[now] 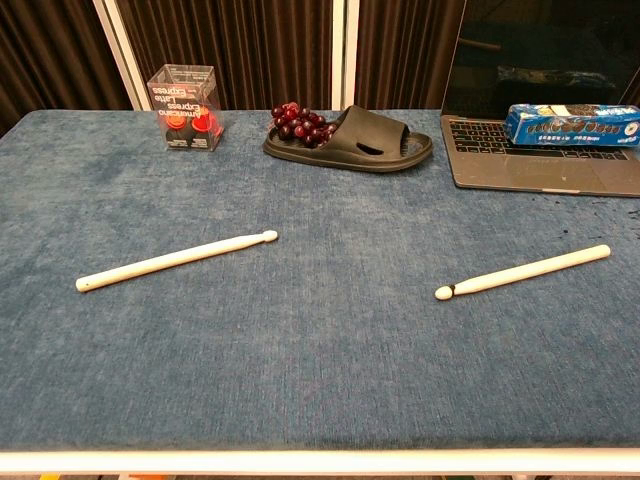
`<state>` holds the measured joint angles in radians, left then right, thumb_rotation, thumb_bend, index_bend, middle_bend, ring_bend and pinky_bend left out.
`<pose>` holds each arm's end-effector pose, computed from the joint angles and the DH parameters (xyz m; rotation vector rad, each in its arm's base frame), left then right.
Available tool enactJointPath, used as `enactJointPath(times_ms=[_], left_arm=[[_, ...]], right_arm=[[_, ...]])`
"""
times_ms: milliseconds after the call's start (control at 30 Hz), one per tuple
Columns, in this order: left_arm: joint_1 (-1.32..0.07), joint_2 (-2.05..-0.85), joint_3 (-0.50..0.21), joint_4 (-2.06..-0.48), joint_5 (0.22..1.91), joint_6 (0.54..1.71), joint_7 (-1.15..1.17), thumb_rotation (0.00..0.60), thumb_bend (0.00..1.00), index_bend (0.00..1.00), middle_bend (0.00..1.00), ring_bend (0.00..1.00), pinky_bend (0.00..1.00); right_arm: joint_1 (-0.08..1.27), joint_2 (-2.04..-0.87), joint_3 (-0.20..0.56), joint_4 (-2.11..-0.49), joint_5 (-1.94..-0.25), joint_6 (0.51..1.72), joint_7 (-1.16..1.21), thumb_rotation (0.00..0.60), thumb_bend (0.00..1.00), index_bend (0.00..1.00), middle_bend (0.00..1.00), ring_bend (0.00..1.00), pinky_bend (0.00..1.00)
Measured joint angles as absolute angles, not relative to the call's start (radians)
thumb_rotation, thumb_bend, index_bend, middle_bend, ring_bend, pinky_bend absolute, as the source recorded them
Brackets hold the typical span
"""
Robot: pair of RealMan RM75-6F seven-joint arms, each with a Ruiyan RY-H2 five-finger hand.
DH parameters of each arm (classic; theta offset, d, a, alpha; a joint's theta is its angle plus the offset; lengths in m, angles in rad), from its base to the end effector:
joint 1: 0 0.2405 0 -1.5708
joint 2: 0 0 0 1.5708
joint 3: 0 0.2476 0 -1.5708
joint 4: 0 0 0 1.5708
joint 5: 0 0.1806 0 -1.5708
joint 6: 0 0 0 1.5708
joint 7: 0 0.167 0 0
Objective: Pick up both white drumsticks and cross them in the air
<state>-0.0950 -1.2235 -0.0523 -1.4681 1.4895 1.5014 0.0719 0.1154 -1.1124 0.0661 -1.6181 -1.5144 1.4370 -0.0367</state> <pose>-0.3074 0.2058 0.1660 -1.3957 -0.8042 -0.8354 -0.2841 -0.2124 0.1780 1.4447 -0.8729 0.8923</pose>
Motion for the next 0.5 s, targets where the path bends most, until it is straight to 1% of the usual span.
enactJointPath(times_ms=[333,433,467,500], left_arm=[[-0.094,-1.226,-0.050,-1.471,1.488,1.501,0.079,0.600,0.06,0.15,0.09,0.03,0.05],[-0.093,-1.223,-0.050,-1.479,1.490,1.504,0.084,0.600,0.06,0.15,0.09,0.03,0.05],[-0.093,-1.222,-0.050,-1.481,1.491,1.506,0.087,0.600,0.06,0.15,0.09,0.03,0.05],[-0.092,-1.222,-0.050,-1.483,1.491,1.507,0.091,0.600,0.06,0.15,0.09,0.03,0.05]], right_arm=[[0.128,-1.114,0.070,-1.615,-1.526,1.437,-0.039,0.600,0.10,0.00,0.08,0.00,0.08],[0.136,-1.112,0.068,-1.610,-1.531,1.424,-0.035,0.600,0.12,0.00,0.09,0.00,0.09],[0.141,-1.111,0.068,-1.608,-1.533,1.416,-0.034,0.600,0.14,0.02,0.11,0.00,0.10],[0.147,-1.111,0.067,-1.605,-1.534,1.405,-0.033,0.600,0.16,0.06,0.13,0.01,0.11]])
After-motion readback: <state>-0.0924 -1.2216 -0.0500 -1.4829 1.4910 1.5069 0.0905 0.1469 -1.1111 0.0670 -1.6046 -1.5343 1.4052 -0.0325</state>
